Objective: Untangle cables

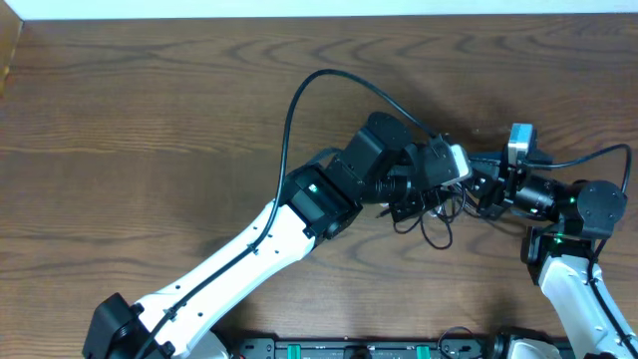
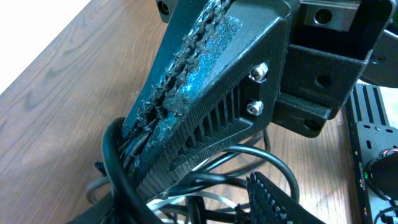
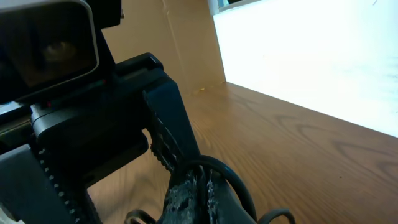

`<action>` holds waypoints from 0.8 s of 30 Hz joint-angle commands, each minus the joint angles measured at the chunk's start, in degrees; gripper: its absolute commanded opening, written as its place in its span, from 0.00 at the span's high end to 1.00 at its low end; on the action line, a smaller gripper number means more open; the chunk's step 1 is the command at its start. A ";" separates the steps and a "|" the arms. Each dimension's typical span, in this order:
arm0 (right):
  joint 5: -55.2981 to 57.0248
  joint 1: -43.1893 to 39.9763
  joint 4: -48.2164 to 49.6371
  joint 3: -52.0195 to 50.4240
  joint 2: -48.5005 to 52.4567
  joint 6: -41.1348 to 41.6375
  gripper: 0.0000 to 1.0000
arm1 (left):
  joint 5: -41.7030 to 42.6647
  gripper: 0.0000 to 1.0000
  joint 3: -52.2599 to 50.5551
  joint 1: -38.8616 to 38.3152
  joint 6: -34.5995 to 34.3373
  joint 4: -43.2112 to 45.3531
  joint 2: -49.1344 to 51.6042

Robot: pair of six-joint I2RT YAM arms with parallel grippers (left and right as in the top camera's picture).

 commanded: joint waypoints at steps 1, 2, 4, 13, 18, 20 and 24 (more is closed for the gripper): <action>8.22 1.22 -0.22 0.79 0.74 -0.81 0.99 | 13.25 0.51 0.28 -5.33 1.64 0.66 -0.79; 8.20 1.22 -0.24 0.79 0.74 -0.81 0.99 | 13.22 0.51 0.28 -5.33 1.66 0.66 -0.79; 8.20 1.22 -0.24 0.79 0.74 -0.81 0.99 | 13.20 0.51 0.28 -5.33 1.66 0.66 -0.79; 8.20 1.20 -0.22 0.79 0.74 -0.85 0.99 | -2.54 0.51 0.28 -5.27 1.66 0.22 -0.79; 8.20 1.16 -0.22 0.79 0.74 -1.31 0.99 | -16.00 0.20 0.31 -5.16 1.68 -0.46 -0.79; 8.22 1.14 -0.24 0.79 0.74 -1.51 0.99 | -18.38 0.18 0.31 -4.74 1.66 -0.83 -0.79; 8.22 0.81 -0.24 0.79 0.74 -1.55 0.99 | -18.75 0.13 0.31 -2.75 1.64 -1.36 -0.81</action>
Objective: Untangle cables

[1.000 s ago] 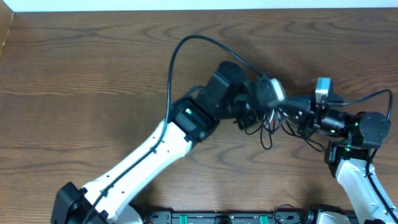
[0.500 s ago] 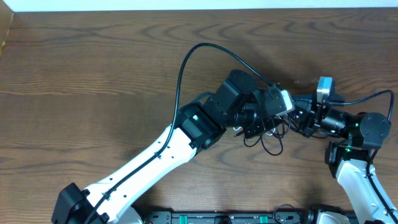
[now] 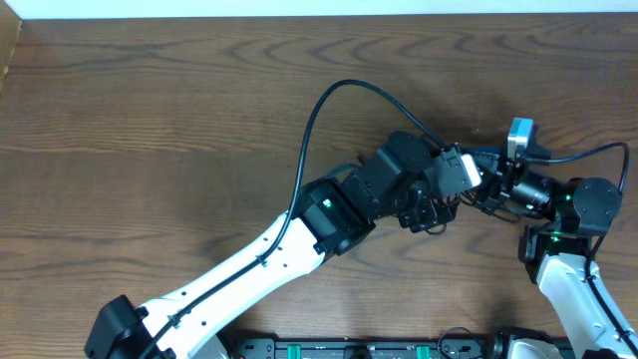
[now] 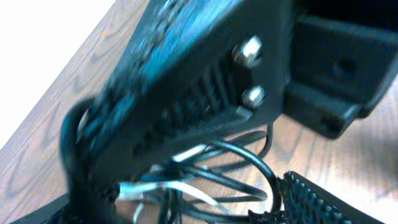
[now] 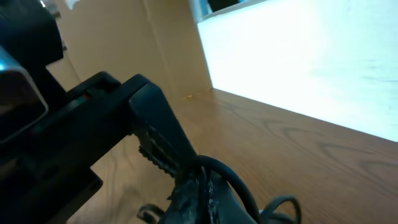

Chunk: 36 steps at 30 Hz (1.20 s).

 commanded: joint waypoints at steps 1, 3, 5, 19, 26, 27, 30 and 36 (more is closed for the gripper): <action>3.06 -0.07 0.15 0.79 0.07 -1.31 0.99 | -2.51 0.11 0.31 1.92 0.59 -0.17 -0.81; 3.04 -0.31 0.15 0.79 0.07 -1.46 0.99 | -2.51 0.11 0.31 3.04 0.59 -0.15 -0.92; 2.99 -0.48 0.13 0.79 0.07 -1.44 0.99 | -2.49 0.10 0.31 4.11 0.59 -0.15 -1.09; 2.73 -0.57 -0.70 0.79 0.07 -1.51 0.99 | -1.64 0.09 0.31 9.22 0.57 1.84 -5.77; 1.73 -0.57 -0.68 0.79 0.07 -1.49 0.99 | 8.72 0.09 0.31 11.06 0.59 1.73 -6.88; 1.66 -0.57 -0.68 0.79 0.07 -1.49 0.99 | 11.13 0.09 0.31 11.30 0.57 1.53 -6.78; 1.09 -0.57 -0.68 0.79 0.07 -1.49 0.99 | 18.60 0.09 0.31 11.98 0.57 0.85 -6.62; 1.09 -0.57 -0.66 0.79 0.07 -1.49 0.99 | 25.42 0.14 0.31 12.04 0.48 -0.92 -5.70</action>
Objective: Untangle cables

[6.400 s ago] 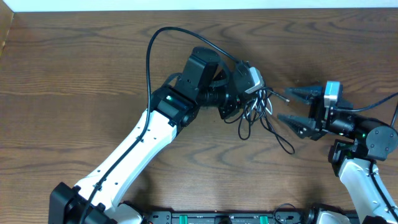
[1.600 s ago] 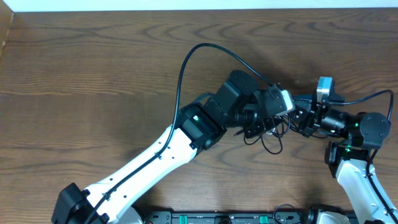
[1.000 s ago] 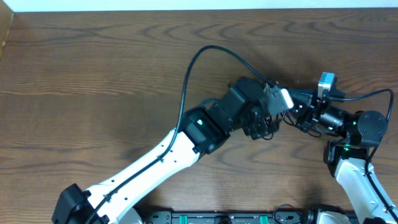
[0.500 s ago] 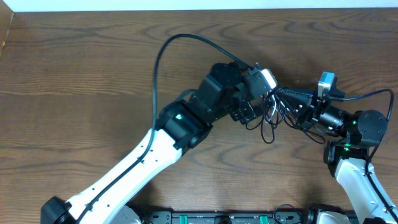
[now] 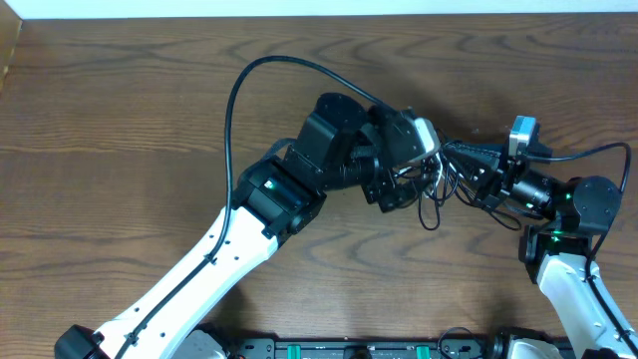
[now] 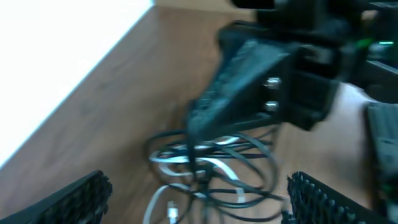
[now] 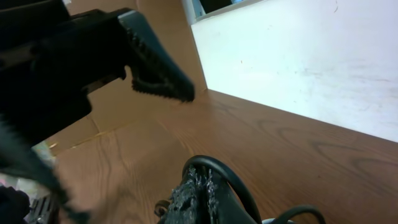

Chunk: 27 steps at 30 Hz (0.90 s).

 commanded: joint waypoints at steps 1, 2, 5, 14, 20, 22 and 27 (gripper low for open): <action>-0.04 -0.46 0.37 0.79 0.02 -0.66 0.99 | 6.56 0.16 0.31 0.24 0.09 -0.90 0.85; -0.04 -0.46 0.37 0.79 0.02 -0.66 0.99 | 6.56 0.16 0.31 0.24 -0.20 -1.27 1.33; -0.07 -0.46 0.39 0.79 0.02 -0.63 0.99 | 6.54 0.18 0.31 0.24 -0.94 -1.42 2.80; -0.90 -0.42 1.05 0.79 0.02 -0.63 0.99 | 5.92 0.20 0.31 0.24 -0.92 0.07 5.46; -1.57 -0.42 1.20 0.79 0.00 -0.61 0.99 | 5.95 0.59 0.31 0.24 -0.92 1.11 6.88; -1.55 -0.42 1.25 0.79 0.00 -0.61 0.99 | 5.92 0.59 0.31 0.24 -0.92 1.36 6.88; -2.36 -0.42 1.22 0.79 0.00 -0.61 0.99 | 5.95 0.60 0.31 0.24 -0.92 1.81 6.88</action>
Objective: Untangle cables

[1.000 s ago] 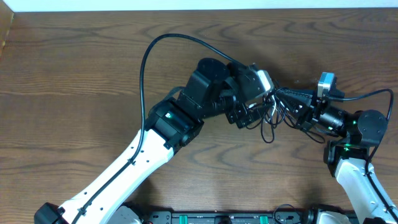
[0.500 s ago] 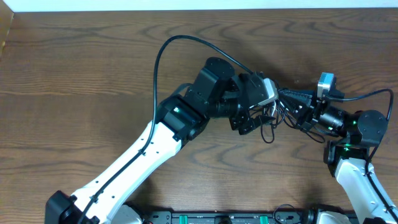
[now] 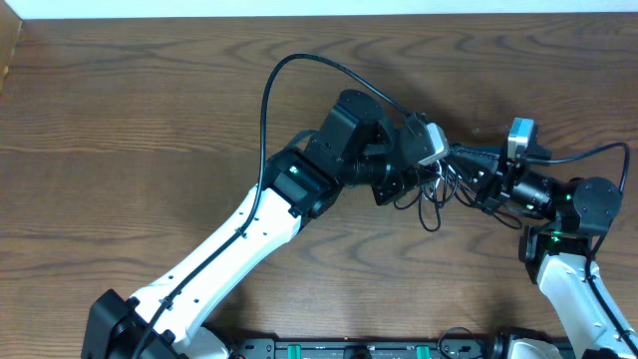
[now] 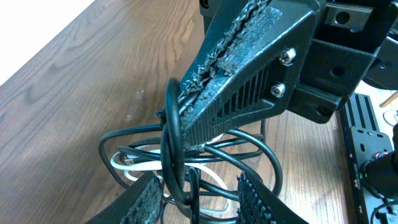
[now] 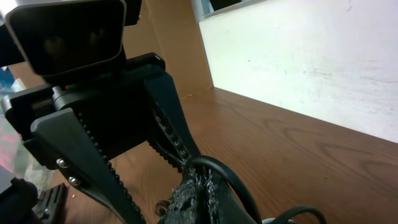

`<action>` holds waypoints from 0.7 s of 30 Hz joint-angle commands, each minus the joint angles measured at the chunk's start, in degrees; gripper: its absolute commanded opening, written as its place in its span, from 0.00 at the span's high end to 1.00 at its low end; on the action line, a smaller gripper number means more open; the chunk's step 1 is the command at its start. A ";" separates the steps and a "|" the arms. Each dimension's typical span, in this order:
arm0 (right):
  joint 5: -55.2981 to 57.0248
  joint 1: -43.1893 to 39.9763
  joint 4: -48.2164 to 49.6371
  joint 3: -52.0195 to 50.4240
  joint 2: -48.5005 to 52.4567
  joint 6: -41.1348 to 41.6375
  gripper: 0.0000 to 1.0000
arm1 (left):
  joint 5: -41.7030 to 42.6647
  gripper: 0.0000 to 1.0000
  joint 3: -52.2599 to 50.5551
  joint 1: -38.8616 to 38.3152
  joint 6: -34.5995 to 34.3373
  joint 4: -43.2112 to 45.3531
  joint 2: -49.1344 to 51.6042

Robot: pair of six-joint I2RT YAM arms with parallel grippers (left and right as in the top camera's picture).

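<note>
A tangle of black cables with a white cable in it lies on the table right of the middle. My right gripper is shut on a thick black loop of it, and its fingers fill the left wrist view. My left gripper is open, its fingers standing on either side of the black loops just below the right gripper. From overhead, the left gripper and the right gripper face each other across the tangle.
The wooden table spreads out to the left and back. The left arm's own black lead arches above it. A black rail runs along the front edge. A white wall lies beyond the table's far edge.
My left gripper has moved right from its place short of the tangle to close against the right gripper. Its jaws now stand narrower, astride the black loops. The right gripper has kept its hold.
At first my left gripper was pressed close to the right gripper at the tangle, and still so a moment later, further right. Then it stood back to the left, wide open. Now it is at the tangle again. The right gripper stayed shut on the black cable throughout.
</note>
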 commanded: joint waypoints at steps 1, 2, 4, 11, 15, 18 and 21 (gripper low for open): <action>-0.55 -0.42 0.37 0.79 0.00 -0.61 0.99 | 0.59 0.60 0.31 0.24 -0.11 0.70 0.11; -0.52 -0.42 0.39 0.79 0.00 -0.63 0.99 | 0.59 0.61 0.31 0.24 -0.11 0.92 0.11; -0.52 -0.42 0.39 0.79 0.00 -0.61 0.99 | 0.59 0.65 0.31 0.24 -0.11 0.90 0.11; -0.52 -0.42 0.39 0.79 0.00 -0.63 0.99 | 0.59 0.92 0.31 0.24 -0.11 0.90 0.11; -0.52 -0.42 0.39 0.79 0.00 -0.63 0.99 | 0.59 0.92 0.31 0.24 -0.11 0.90 0.11; -0.50 -0.44 0.37 0.79 0.00 -0.63 0.98 | 0.55 0.92 0.31 0.24 -0.11 0.90 0.11; -0.20 -0.48 0.39 0.79 0.00 -0.66 0.87 | 0.57 0.92 0.31 0.59 -0.11 0.83 0.11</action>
